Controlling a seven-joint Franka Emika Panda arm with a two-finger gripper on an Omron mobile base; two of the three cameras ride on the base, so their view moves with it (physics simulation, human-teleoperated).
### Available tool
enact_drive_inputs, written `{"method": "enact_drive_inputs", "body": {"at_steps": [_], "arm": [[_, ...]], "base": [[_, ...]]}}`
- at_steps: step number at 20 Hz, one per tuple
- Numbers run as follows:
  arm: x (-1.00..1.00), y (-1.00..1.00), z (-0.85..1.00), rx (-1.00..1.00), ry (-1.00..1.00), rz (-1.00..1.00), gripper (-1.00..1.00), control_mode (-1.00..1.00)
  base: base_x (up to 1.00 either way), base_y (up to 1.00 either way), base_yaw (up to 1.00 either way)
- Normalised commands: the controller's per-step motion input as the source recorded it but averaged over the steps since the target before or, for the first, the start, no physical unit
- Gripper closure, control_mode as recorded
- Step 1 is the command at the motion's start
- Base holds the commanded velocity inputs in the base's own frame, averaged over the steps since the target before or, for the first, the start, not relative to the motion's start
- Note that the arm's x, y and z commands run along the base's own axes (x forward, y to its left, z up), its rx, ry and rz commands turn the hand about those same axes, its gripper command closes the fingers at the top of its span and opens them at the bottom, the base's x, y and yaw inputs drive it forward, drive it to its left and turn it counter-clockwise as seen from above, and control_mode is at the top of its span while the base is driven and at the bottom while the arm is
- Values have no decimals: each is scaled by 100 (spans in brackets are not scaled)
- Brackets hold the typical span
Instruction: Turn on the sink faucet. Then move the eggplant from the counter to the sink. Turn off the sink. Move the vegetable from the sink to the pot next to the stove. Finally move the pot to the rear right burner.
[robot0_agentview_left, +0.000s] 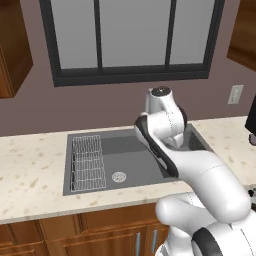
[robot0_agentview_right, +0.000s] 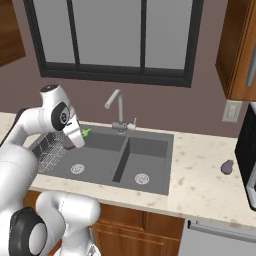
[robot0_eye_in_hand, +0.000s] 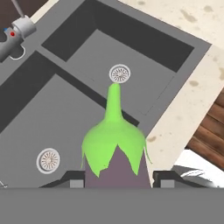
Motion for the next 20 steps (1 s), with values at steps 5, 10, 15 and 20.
{"method": "enact_drive_inputs", "body": {"at_steps": [5, 10, 15, 20], "arm": [[-9, 0, 0, 0, -3, -1, 100, -100], [-8, -1, 0, 0, -2, -2, 100, 100], [0, 0, 0, 0, 0, 0, 100, 100], [0, 0, 0, 0, 0, 0, 100, 100]], "base": [[0, 0, 0], [-39, -11, -17], [-39, -6, -36], [-26, 0, -47]]}}
